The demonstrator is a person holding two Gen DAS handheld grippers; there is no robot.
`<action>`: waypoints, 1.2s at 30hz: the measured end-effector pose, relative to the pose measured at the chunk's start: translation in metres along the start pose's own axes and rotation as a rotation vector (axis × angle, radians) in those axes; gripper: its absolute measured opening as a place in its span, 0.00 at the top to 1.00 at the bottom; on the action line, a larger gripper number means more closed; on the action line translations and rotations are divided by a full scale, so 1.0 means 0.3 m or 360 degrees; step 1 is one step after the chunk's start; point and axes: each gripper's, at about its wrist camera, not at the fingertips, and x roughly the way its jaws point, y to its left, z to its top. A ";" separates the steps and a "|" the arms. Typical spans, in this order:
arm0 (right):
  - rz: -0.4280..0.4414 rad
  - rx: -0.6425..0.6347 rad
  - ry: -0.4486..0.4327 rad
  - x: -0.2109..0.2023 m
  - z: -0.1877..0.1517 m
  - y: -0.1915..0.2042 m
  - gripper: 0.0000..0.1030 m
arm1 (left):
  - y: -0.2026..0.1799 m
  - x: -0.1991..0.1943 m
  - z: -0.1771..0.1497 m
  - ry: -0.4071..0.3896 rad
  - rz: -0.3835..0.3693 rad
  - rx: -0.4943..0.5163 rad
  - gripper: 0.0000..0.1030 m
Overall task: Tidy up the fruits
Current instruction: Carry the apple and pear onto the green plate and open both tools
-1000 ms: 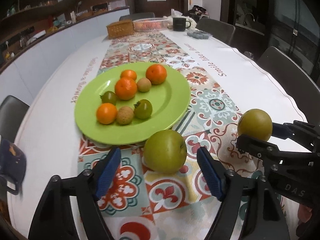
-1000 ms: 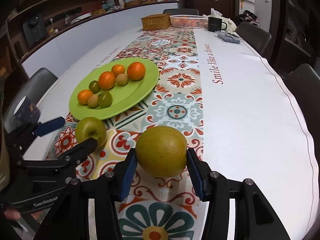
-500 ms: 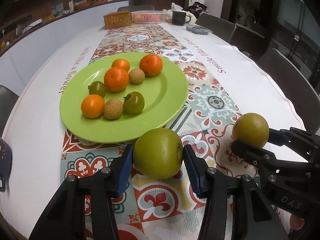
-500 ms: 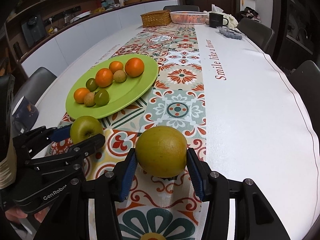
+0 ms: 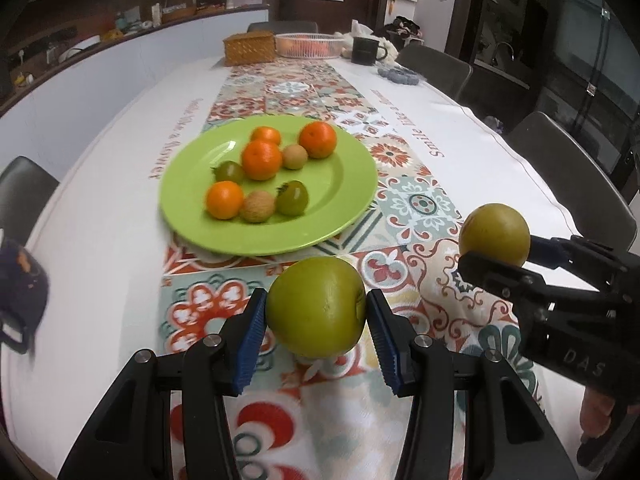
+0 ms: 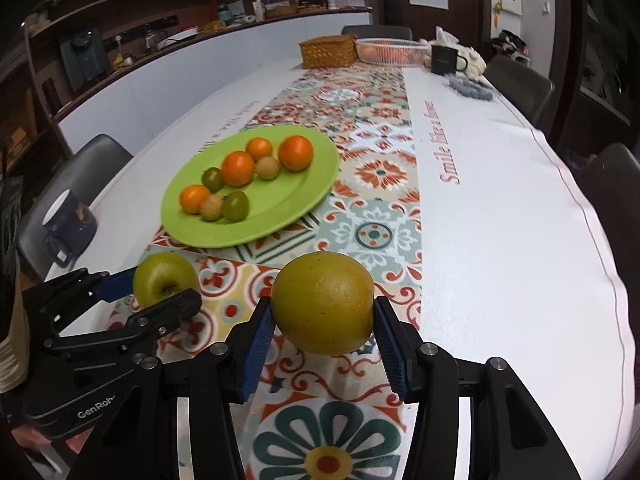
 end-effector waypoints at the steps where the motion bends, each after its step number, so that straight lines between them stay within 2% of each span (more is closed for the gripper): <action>1: 0.0005 -0.0014 -0.0008 -0.010 0.004 0.014 0.51 | 0.007 -0.015 -0.001 -0.0005 0.0008 -0.0001 0.52; 7: 0.0045 -0.0051 -0.0053 -0.053 0.042 0.080 0.51 | 0.051 -0.102 0.023 -0.0072 0.0053 0.0004 0.52; 15: 0.0080 -0.0100 -0.0099 -0.058 0.144 0.140 0.51 | 0.111 -0.139 0.098 -0.0143 0.0103 0.0018 0.52; 24: 0.0053 -0.0135 -0.0089 0.044 0.252 0.153 0.51 | 0.188 -0.064 0.202 -0.0188 0.0119 0.0025 0.52; 36: 0.0018 -0.0164 -0.0056 0.204 0.340 0.154 0.51 | 0.261 0.090 0.279 -0.0152 0.0120 0.0037 0.52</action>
